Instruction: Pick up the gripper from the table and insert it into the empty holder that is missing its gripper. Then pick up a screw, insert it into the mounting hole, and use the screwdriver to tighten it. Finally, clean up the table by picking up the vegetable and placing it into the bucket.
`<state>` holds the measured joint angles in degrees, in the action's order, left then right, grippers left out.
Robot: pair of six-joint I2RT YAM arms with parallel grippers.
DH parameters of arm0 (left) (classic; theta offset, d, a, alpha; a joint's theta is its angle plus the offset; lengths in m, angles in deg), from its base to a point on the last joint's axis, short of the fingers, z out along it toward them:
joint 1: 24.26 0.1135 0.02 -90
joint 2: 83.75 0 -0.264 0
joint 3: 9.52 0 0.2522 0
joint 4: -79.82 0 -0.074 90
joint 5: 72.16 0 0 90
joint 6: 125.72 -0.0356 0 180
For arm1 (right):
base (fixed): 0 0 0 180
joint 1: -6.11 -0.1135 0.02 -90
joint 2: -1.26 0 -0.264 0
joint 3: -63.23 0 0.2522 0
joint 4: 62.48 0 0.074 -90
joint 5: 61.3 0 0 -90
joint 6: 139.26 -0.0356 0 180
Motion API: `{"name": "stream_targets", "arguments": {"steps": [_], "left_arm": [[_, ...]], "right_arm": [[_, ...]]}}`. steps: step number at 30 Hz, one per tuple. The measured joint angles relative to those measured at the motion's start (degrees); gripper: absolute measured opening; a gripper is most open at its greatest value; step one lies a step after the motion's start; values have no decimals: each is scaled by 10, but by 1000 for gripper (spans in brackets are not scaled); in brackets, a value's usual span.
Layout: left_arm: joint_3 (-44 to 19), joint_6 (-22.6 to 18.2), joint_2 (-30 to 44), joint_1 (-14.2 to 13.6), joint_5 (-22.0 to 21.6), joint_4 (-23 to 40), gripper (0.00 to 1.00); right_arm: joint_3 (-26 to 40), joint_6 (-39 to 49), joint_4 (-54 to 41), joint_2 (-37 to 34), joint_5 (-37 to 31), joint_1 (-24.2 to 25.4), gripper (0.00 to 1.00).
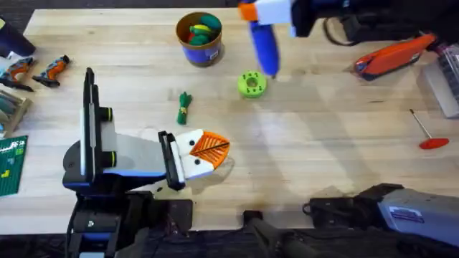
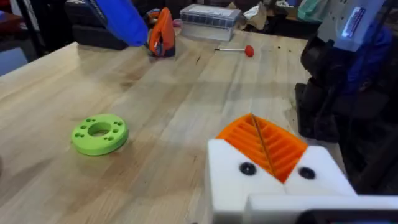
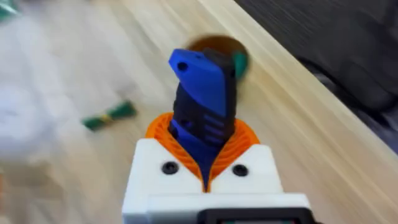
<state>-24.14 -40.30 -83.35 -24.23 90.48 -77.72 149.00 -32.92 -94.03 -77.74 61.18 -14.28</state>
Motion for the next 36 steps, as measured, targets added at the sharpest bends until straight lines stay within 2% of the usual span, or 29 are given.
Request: {"name": "stream_targets", "arguments": {"steps": [5,8,9,13,21,29,35,36], "left_arm": [[0,0,0,0,0,0,14],[0,0,0,0,0,0,14],[0,0,0,0,0,0,14],[0,0,0,0,-1,0,14],[0,0,0,0,-2,-1,14],[0,0,0,0,-2,-1,14],[0,0,0,0,-2,-1,14],[0,0,0,0,-2,-1,14]], "right_arm": [[11,117,-86,0,-114,54,26],[11,221,-150,-4,-173,84,26],[11,328,-202,-20,-217,110,26],[11,437,-238,-70,-249,140,26],[11,573,-205,-203,-316,156,26],[11,622,-167,-282,-340,141,36],[23,632,-160,-286,-348,140,884],[25,633,-158,-286,-348,140,956]]}}
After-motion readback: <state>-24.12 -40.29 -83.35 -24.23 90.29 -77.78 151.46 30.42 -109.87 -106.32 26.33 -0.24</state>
